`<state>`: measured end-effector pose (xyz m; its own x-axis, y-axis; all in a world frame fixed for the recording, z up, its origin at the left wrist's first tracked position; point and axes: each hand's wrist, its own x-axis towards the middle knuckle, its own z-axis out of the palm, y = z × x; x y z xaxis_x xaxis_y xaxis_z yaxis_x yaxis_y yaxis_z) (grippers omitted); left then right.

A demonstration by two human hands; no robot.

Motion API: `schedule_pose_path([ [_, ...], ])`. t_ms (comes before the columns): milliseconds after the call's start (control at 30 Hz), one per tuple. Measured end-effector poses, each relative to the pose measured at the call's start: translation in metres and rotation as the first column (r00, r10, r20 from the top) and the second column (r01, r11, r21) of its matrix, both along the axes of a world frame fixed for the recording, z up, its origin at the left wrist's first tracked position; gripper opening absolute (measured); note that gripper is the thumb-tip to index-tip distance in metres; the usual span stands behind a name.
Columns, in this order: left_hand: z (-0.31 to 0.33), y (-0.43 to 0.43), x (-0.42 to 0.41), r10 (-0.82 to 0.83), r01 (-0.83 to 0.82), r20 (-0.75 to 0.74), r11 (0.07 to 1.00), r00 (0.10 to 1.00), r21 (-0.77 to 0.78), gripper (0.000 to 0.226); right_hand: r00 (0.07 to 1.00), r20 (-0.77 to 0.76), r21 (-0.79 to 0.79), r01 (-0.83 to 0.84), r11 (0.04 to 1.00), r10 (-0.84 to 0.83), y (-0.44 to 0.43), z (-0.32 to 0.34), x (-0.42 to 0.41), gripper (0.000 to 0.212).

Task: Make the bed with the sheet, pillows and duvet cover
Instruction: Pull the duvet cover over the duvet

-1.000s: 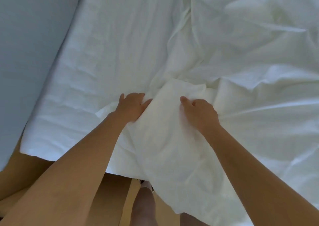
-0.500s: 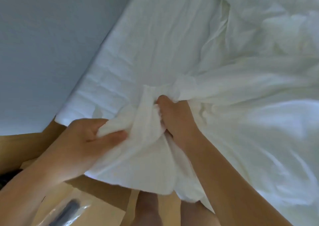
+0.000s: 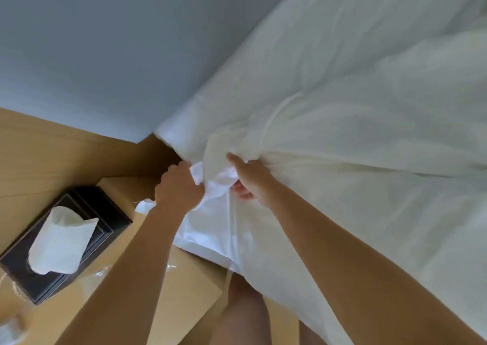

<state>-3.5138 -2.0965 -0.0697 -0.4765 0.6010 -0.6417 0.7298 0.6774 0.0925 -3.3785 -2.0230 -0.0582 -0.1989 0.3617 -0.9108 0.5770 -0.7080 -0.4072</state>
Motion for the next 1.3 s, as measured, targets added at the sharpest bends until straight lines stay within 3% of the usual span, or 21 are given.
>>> schedule_pose_path([
  [67, -0.009, 0.018, 0.017, -0.007, -0.006, 0.092, 0.989, 0.996, 0.147, 0.046, 1.000, 0.026, 0.028, -0.015, 0.999, 0.014, 0.013, 0.006, 0.024, 0.044],
  [133, -0.005, 0.037, 0.038, 0.025, -0.097, 0.208, 0.935, 0.978, 0.341, 0.045, 0.985, 0.174, 0.275, -0.064, 0.959, 0.016, 0.025, 0.015, 0.062, 0.042],
  [200, -0.001, 0.059, 0.061, -0.021, -0.096, 0.227, 0.865, 0.974, 0.493, 0.047, 0.882, 0.469, 0.543, -0.241, 0.805, -0.052, 0.035, 0.025, 0.103, 0.037],
  [233, -0.001, 0.071, 0.073, -0.065, -0.058, 0.218, 0.856, 0.974, 0.514, 0.050, 0.812, 0.577, 0.602, -0.348, 0.719, -0.089, 0.039, 0.029, 0.123, 0.035],
  [333, 0.000, 0.104, 0.112, -0.317, 0.235, 0.108, 0.857, 0.942, 0.458, 0.046, 0.671, 0.738, 0.496, -0.612, 0.616, 0.071, 0.048, 0.029, 0.167, 0.047],
  [400, -0.001, 0.118, 0.133, -0.457, 0.427, -0.009, 0.825, 0.890, 0.370, 0.031, 0.612, 0.774, 0.454, -0.717, 0.529, 0.164, 0.051, 0.026, 0.182, 0.028],
  [433, 0.000, 0.124, 0.137, -0.480, 0.465, -0.037, 0.825, 0.877, 0.321, 0.030, 0.608, 0.772, 0.459, -0.735, 0.499, 0.185, 0.052, 0.026, 0.181, 0.023],
  [500, 0.009, 0.132, 0.143, -0.455, 0.426, 0.026, 0.851, 0.890, 0.307, 0.027, 0.704, 0.691, 0.570, -0.670, 0.475, 0.164, 0.053, 0.036, 0.183, 0.019],
  [567, 0.031, 0.131, 0.148, -0.379, 0.261, 0.248, 0.877, 0.891, 0.402, 0.022, 0.828, 0.552, 0.726, -0.533, 0.434, 0.092, 0.049, 0.057, 0.191, 0.017],
  [600, 0.045, 0.125, 0.153, -0.378, 0.173, 0.390, 0.867, 0.839, 0.467, 0.018, 0.856, 0.510, 0.756, -0.495, 0.428, 0.088, 0.045, 0.068, 0.200, 0.018],
  [667, 0.074, 0.102, 0.171, -0.512, 0.203, 0.593, 0.836, 0.621, 0.510, 0.013, 0.817, 0.536, 0.638, -0.557, 0.532, 0.213, 0.036, 0.092, 0.228, 0.025],
  [733, 0.088, 0.077, 0.192, -0.572, 0.436, 0.704, 0.808, 0.420, 0.397, 0.013, 0.683, 0.577, 0.277, -0.679, 0.680, 0.447, 0.021, 0.106, 0.257, 0.028],
  [800, 0.079, 0.067, 0.204, -0.577, 0.593, 0.702, 0.758, 0.416, 0.272, 0.013, 0.580, 0.561, -0.045, -0.691, 0.721, 0.591, 0.006, 0.106, 0.277, 0.025],
  [833, 0.071, 0.069, 0.206, -0.572, 0.590, 0.670, 0.771, 0.473, 0.241, 0.014, 0.561, 0.569, -0.106, -0.675, 0.730, 0.601, 0.000, 0.102, 0.281, 0.024],
  [900, 0.057, 0.079, 0.205, -0.506, 0.422, 0.587, 0.860, 0.632, 0.287, 0.012, 0.613, 0.599, -0.028, -0.626, 0.779, 0.515, -0.002, 0.089, 0.281, 0.021],
  [967, 0.042, 0.097, 0.197, -0.445, 0.228, 0.454, 0.861, 0.772, 0.455, 0.011, 0.739, 0.606, 0.230, -0.517, 0.824, 0.295, 0.007, 0.079, 0.271, 0.020],
  [1033, 0.025, 0.116, 0.176, -0.452, 0.270, 0.248, 0.803, 0.857, 0.532, 0.030, 0.847, 0.531, 0.491, -0.313, 0.813, 0.005, 0.025, 0.072, 0.252, 0.025],
  [1100, 0.009, 0.132, 0.150, -0.510, 0.441, 0.111, 0.818, 0.853, 0.369, 0.052, 0.869, 0.442, 0.541, -0.060, 0.839, -0.222, 0.050, 0.061, 0.233, 0.030],
  [1167, -0.003, 0.136, 0.131, -0.580, 0.553, 0.063, 0.800, 0.812, 0.231, 0.052, 0.848, 0.389, 0.393, 0.199, 0.898, -0.359, 0.074, 0.048, 0.217, 0.040],
  [1233, -0.009, 0.129, 0.125, -0.619, 0.583, 0.037, 0.756, 0.784, 0.298, 0.036, 0.812, 0.311, 0.248, 0.432, 0.867, -0.493, 0.088, 0.039, 0.206, 0.032],
  [1300, -0.010, 0.125, 0.124, -0.592, 0.529, 0.008, 0.727, 0.806, 0.438, 0.031, 0.753, 0.218, 0.288, 0.558, 0.779, -0.620, 0.096, 0.034, 0.198, 0.021],
])
